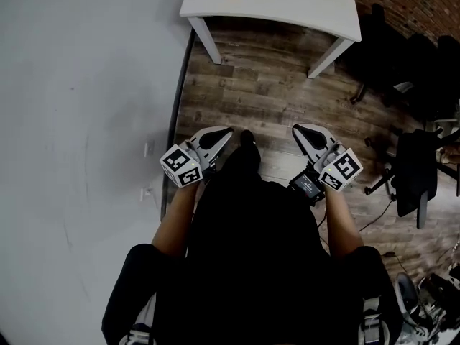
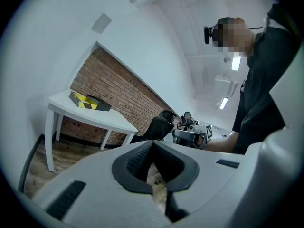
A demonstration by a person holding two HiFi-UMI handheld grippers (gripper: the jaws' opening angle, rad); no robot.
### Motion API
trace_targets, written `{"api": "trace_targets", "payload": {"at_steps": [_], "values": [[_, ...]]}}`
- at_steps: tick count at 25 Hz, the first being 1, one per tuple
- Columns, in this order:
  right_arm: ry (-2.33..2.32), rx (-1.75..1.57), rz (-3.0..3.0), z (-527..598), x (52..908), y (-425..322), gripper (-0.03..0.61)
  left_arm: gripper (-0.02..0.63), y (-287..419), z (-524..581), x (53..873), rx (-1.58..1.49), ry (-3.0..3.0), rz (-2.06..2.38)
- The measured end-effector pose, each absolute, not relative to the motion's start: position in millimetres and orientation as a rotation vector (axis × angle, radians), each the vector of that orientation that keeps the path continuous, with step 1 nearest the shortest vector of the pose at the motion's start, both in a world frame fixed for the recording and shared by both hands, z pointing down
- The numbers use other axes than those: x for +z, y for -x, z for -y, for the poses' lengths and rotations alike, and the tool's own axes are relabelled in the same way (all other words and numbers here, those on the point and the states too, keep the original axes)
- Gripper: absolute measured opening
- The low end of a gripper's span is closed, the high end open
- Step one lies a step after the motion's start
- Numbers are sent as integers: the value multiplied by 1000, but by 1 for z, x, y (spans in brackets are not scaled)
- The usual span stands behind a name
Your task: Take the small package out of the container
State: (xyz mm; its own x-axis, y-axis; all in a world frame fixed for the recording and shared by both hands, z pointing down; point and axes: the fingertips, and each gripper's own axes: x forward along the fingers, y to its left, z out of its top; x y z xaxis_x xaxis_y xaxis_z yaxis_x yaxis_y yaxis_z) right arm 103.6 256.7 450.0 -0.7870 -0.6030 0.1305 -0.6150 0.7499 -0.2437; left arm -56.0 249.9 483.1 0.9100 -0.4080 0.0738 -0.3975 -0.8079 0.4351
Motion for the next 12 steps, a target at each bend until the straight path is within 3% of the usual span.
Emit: {"api": "trace_targets", "payload": {"at_steps": [12], "values": [[-940,458,2832,-132,443,-97,6,15,55,-117,467,-156,-2568,577]]}}
